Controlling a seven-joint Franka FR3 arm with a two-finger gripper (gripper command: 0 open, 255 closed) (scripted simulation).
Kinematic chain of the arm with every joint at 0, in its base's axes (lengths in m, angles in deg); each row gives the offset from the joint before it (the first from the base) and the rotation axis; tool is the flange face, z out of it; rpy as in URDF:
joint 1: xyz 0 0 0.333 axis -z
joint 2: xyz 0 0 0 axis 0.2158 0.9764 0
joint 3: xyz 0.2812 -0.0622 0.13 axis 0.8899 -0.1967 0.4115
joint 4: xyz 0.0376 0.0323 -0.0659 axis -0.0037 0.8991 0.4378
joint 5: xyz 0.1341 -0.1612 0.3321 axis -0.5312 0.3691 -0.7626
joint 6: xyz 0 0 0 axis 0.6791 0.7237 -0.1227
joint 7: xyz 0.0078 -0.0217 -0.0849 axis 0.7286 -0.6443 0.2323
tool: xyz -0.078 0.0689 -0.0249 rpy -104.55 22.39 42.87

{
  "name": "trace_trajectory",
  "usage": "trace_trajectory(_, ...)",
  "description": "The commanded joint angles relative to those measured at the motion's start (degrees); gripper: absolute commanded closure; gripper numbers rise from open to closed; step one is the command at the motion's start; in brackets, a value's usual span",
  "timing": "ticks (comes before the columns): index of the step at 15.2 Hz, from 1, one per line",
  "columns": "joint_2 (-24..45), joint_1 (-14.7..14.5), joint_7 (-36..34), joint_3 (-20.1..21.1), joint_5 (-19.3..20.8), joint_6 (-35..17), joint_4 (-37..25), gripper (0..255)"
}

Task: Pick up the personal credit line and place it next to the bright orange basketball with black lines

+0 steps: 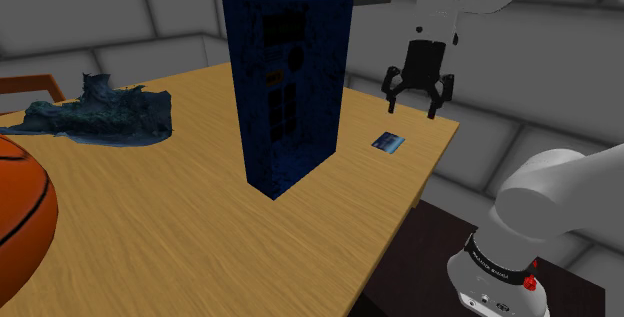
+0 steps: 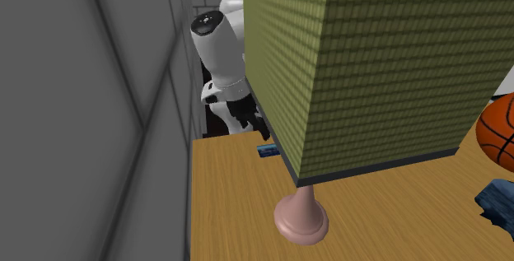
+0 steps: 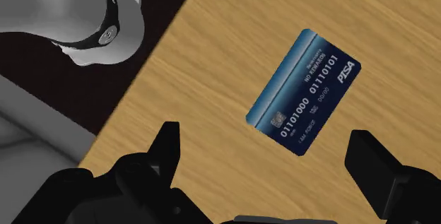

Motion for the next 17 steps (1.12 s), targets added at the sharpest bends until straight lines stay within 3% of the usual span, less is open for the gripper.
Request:
trace_trajectory(1, -0.7, 2.6, -11.5, 0.8, -8.0, -1.4, 3.1, 0)
trace_trajectory(3, -1.9, 4.8, -21.8, 2.1, -15.9, -4.4, 6.8, 0)
trace_trajectory(4, -2.1, 5.1, -23.5, 2.4, -17.2, -5.0, 7.4, 0)
trace_trajectory(11, -3.1, 3.8, -23.3, 5.4, -20.1, -10.0, 12.7, 0)
trace_trajectory(17, -3.1, 3.8, -23.3, 5.4, -20.1, -10.0, 12.7, 0)
